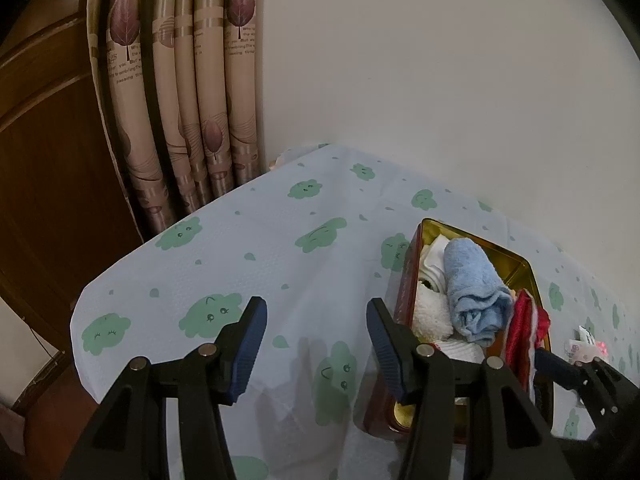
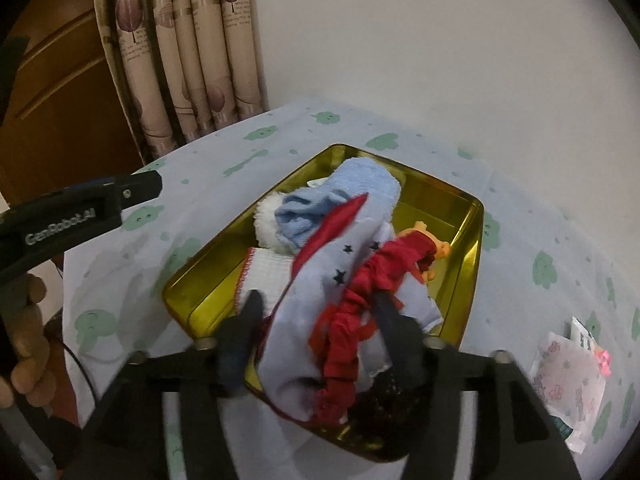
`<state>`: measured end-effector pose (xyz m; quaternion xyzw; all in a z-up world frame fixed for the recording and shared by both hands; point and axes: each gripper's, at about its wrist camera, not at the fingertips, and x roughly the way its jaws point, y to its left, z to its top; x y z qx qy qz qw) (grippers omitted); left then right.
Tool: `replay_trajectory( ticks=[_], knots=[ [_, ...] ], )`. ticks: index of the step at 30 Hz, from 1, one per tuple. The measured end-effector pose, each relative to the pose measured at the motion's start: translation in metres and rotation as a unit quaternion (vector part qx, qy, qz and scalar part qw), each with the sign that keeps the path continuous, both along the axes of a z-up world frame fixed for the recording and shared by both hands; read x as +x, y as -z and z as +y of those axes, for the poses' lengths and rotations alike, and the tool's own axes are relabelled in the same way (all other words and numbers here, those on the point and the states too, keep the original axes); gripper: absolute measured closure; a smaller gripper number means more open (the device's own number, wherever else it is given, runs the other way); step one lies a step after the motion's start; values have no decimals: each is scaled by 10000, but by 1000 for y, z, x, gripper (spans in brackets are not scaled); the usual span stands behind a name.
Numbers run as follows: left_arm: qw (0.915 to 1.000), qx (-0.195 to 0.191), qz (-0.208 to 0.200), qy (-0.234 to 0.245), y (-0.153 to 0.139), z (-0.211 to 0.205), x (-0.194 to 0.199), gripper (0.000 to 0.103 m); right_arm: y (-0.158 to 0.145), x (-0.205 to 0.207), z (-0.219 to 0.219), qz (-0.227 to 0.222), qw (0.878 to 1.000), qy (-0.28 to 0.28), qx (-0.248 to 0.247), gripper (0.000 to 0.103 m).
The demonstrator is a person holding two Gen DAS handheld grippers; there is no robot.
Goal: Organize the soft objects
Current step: 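Lower the star-print cloth into the tin and open the right gripper, then move the right gripper to the pink-ribboned wet-wipe pack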
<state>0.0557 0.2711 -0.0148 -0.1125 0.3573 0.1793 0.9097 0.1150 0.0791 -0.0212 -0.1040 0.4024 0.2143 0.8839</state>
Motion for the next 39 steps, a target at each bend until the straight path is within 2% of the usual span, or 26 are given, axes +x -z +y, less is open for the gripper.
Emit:
replay_trajectory(
  ticks=[2,4,9,28,33,39],
  knots=[
    [10000,-6,-2,2,0,0,0,50,-4,-3,0,-77,10000,4,-25,39],
    [10000,5,0,2,0,0,0,50,-8,-6,-2,-125,9999,25,3,30],
    [10000,17,6,10,-1,-1,1,50,-19,-9,-6,-173,9998,78,88,26],
    [10000,41,-13,24,-1,-2,2,50,-51,-15,-31,-287,9972,251,638,19],
    [10000,52,0,17,-1,-3,2,50,-53,-14,-68,-346,9954,649,612,19],
    [9999,113,1,33,-1,-4,3,50,-38,-9,-144,-260,9871,1535,371,19]
  ],
)
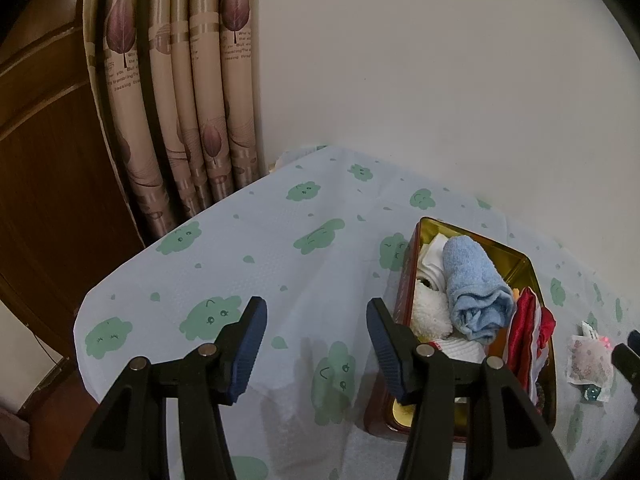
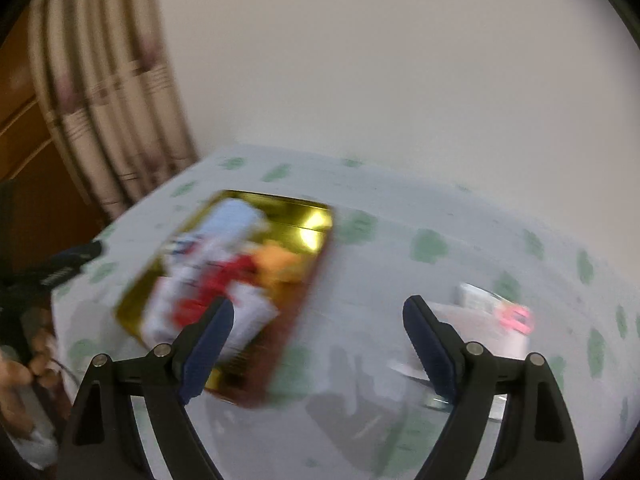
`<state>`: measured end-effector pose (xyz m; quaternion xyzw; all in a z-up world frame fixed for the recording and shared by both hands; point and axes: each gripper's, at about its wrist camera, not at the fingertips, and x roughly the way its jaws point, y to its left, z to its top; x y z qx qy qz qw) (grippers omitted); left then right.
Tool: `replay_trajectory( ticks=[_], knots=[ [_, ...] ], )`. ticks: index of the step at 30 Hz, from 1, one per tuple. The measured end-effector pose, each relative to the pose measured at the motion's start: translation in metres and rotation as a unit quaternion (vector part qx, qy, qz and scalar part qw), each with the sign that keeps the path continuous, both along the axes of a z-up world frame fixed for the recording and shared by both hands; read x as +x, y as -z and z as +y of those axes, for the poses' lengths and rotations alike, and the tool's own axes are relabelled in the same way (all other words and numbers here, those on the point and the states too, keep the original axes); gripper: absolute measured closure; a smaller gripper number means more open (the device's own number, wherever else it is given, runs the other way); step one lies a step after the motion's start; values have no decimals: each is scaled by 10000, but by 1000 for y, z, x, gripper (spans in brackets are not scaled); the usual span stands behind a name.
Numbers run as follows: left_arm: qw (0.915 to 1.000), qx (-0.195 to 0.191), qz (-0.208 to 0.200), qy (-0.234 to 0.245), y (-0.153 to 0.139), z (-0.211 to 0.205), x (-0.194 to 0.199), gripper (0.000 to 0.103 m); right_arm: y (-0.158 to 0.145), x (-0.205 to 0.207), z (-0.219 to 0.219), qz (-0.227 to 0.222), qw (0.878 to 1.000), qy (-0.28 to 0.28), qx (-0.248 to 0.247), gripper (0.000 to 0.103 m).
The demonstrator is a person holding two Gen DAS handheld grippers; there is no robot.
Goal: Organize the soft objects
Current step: 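Move the right gripper to the pink-ribboned wet-wipe pack, then grasp the wet-wipe pack with the right gripper and lift it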
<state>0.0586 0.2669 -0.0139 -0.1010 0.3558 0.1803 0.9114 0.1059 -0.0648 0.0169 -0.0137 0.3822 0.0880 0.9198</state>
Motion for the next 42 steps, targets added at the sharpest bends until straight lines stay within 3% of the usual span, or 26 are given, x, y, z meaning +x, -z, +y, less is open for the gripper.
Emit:
replay_trajectory(
  ticks=[7,14,25,29,33,37,42],
  knots=[
    [10000,55,7,-1,-1,-2,-1,50,14,-2,-96,129,9945,1026,-190,19],
    [9999,106,23,32,-2,-5,0,50,45,-6,-148,514,9856,1577,-335,18],
    [9997,186,76,103,-1,-8,2,50,71,22,-125,792,9877,1278,-429,18],
    [9998,172,81,85,0,-8,2,50,79,33,-108,897,9884,1170,-367,12],
    [9998,175,81,86,0,-7,3,50,86,42,-95,891,9864,1233,-626,10],
    [9997,195,86,101,1,-7,3,50,96,50,-98,973,9835,1371,-675,10],
    [9997,206,111,116,2,-6,4,50,101,49,-115,960,9836,1492,-331,10]
  ],
)
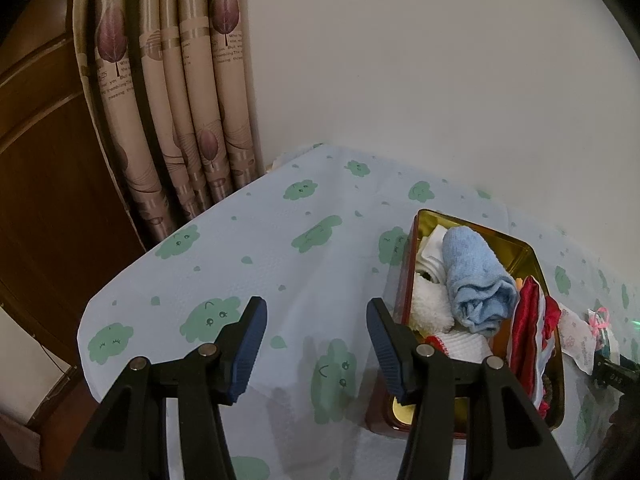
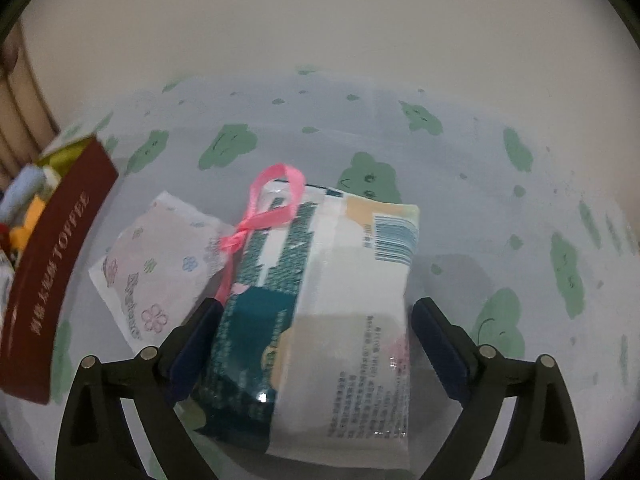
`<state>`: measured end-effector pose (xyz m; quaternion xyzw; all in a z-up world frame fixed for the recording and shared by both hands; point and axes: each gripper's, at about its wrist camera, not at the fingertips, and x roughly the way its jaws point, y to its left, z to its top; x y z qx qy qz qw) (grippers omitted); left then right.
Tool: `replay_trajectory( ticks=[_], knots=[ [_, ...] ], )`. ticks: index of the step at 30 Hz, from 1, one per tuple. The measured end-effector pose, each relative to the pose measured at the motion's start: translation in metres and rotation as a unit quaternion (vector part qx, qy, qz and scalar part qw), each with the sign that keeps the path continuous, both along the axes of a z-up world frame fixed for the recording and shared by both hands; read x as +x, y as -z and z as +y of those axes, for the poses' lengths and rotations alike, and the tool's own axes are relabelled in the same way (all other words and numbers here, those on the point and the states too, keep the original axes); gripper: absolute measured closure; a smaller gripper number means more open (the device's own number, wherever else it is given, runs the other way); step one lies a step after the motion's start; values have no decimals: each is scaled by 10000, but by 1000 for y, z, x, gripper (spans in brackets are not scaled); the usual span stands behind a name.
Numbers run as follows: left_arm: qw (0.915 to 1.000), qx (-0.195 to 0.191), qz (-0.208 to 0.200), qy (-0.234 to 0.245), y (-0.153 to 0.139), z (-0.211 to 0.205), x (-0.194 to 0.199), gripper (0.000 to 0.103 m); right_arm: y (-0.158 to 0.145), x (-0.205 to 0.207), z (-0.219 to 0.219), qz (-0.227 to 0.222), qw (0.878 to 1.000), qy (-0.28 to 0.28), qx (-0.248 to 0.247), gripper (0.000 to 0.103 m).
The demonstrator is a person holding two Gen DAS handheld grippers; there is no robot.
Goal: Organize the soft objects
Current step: 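Grasp the wet-wipe pack with the right gripper and lift it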
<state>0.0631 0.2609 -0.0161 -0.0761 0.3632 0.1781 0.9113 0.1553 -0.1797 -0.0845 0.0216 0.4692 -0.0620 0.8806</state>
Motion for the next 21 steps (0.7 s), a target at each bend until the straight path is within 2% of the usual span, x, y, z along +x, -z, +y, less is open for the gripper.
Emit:
replay_trajectory(
  ticks=[2,3,4,12,21],
  knots=[
    [10000,-3,11,3,0,0,0,50,-1,-4,-2,-65,10000,-70,0,17],
    [10000,7,33,4,1,0,1,50,-2,-8,-3,-117,9999,-107,-23,26],
    [10000,10,51,11,1,-1,1,50,-3,-9,-3,-131,9998,-136,-24,29],
    [9999,80,35,55,1,-4,0,50,-6,-31,-18,-181,9997,-181,25,31],
    [9998,131,42,170,0,-10,0,50,-8,-57,-64,-208,9995,228,4,31]
  ],
)
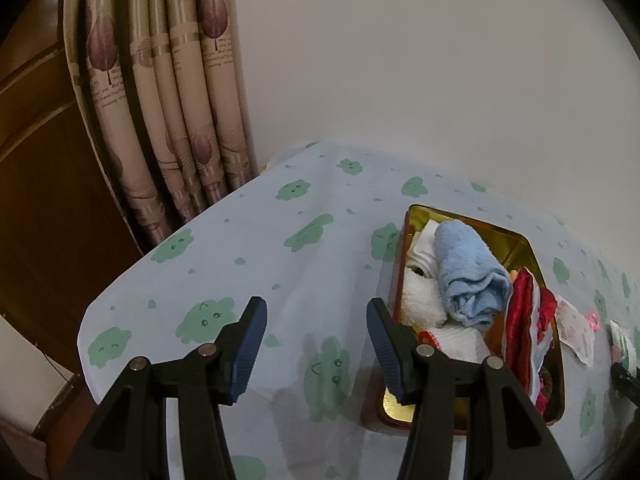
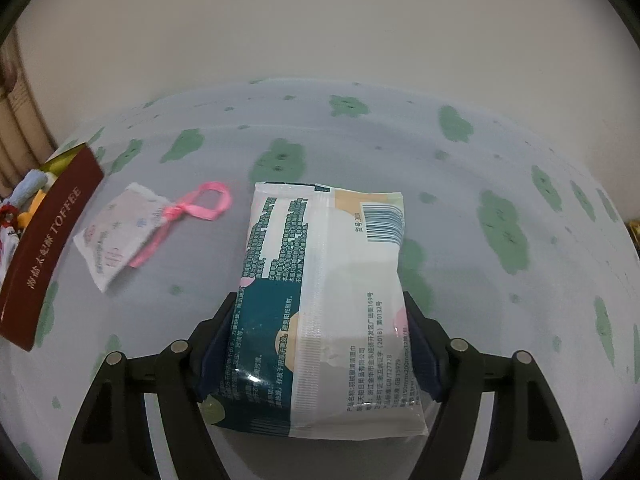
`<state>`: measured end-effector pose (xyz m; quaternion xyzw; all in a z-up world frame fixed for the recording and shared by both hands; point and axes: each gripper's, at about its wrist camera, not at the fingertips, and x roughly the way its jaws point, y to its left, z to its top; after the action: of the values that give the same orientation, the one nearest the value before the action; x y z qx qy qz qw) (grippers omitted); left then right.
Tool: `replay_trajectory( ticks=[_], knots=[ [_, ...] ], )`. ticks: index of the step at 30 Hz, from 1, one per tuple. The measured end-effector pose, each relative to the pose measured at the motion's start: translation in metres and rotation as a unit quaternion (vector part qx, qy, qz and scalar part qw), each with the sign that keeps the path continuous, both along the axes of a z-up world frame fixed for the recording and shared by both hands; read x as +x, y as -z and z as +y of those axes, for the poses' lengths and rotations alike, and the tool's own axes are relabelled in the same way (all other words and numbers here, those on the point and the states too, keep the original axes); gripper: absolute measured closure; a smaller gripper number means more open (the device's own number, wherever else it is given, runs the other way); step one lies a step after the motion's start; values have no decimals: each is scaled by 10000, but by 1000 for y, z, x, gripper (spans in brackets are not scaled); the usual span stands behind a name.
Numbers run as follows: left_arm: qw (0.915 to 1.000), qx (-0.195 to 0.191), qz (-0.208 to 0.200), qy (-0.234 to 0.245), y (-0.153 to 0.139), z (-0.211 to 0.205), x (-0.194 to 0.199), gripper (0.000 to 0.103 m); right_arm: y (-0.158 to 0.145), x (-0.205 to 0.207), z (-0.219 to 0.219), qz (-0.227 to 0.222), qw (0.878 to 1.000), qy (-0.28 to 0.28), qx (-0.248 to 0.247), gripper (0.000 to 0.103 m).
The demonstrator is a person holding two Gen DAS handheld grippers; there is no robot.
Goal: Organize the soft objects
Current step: 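Grasp the wet-wipe pack with the right gripper and lift it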
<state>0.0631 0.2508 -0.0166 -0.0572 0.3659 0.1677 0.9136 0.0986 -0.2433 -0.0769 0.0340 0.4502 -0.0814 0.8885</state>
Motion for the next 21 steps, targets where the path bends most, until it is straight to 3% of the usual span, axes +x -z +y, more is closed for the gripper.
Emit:
replay_trajectory(
  ticks=[8,11,13,15,18,21],
  knots=[
    [9990,136,4,416,-1,-21,2,50,-1,-27,-43,-34,9995,301,-28,32],
    [9969,265,-33,742,-7,-39,1,50,-1,-36,-60,-46,9989,473,12,32],
    [9937,144,-36,1109,-12,-55,1,50,-1,-39,-68,-71,9986,527,40,32],
    [9872,44,-16,1597,-18,-78,2,49,-1,-40,-70,-98,9985,537,102,32],
    [9753,265,43,2193,-23,-123,6,37,-1,-40,-67,-64,9986,526,0,31],
    [9635,361,82,2652,-25,-167,11,36,-1,-40,-68,-88,9985,528,74,31]
  ],
)
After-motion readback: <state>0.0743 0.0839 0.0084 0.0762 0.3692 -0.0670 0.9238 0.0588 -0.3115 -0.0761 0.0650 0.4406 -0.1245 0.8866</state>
